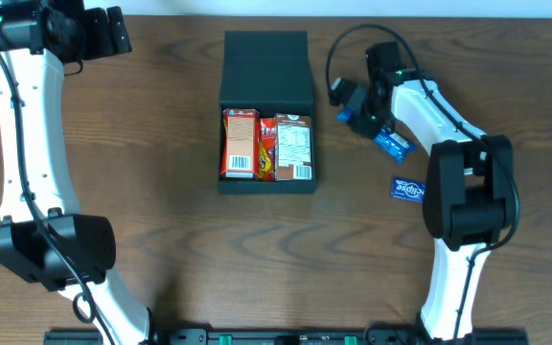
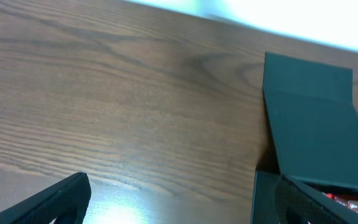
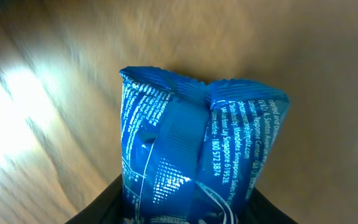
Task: Pack container
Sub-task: 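Carry the blue bar left and lower it into the box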
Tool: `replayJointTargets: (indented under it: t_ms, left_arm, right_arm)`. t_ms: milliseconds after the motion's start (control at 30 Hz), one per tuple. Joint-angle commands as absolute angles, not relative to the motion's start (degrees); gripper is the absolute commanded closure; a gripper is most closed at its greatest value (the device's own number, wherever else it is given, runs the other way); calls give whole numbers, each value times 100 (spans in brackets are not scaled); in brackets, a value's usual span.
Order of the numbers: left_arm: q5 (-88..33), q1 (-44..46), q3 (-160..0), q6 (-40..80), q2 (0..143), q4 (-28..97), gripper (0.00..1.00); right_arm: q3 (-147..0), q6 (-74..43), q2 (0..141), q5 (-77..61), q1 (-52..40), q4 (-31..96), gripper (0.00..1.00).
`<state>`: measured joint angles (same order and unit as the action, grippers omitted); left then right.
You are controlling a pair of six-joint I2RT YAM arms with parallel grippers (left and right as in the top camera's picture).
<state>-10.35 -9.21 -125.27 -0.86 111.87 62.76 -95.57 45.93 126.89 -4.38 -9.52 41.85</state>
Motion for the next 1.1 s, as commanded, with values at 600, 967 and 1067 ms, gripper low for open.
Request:
replayJointTargets:
  t_ms: [600, 967, 1067]
  left_arm:
    - [-880, -937, -12532, -515, 11240, 7015, 5]
    - [-886, -941, -12532, -513, 11242, 7155, 5]
    - [-886, -941, -12532, -513, 11242, 7159, 5]
  right_arm:
    - [-13784, -362, 12720, -1621, -1754, 6598, 79]
    - [-13509, -1798, 12776, -1406, -2836, 6630, 78]
    - [-13183, -2158, 12794, -1251, -3105, 6622, 82]
